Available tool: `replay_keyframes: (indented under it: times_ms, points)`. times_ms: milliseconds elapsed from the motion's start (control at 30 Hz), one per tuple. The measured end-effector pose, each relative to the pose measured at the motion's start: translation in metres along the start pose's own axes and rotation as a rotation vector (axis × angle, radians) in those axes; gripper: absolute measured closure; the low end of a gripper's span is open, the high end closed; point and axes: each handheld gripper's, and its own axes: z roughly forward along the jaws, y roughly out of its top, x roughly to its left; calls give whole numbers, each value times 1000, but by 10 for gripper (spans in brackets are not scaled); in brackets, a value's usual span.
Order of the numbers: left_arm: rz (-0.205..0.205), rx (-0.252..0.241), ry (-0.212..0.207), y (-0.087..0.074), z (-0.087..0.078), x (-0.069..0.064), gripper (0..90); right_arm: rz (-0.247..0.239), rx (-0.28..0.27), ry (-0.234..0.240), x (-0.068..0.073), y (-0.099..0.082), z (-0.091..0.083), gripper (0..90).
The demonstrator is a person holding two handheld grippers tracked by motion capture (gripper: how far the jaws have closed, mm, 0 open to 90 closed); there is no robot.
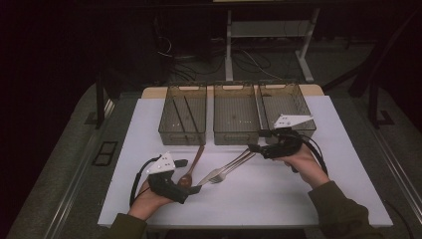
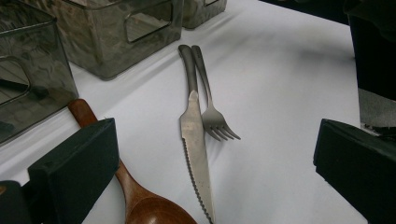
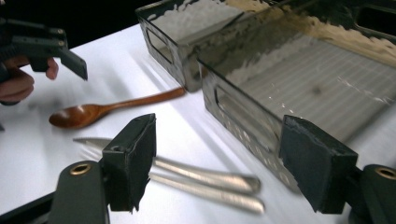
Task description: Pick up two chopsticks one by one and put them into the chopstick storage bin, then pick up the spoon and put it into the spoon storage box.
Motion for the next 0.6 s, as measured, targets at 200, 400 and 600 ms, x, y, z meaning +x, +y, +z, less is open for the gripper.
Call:
replay_keyframes:
  times_ms: [200, 400, 600]
  points:
    - [1, -1, 1, 0, 0, -1, 0, 35, -21, -41, -2, -26, -26, 254]
    - [0, -1, 1, 0, 0, 0, 0, 55, -28, -101, -3, -52, -46, 209]
    - [0, 0, 4, -1, -1, 2, 0, 67, -33, -158, -4, -71, -55, 177]
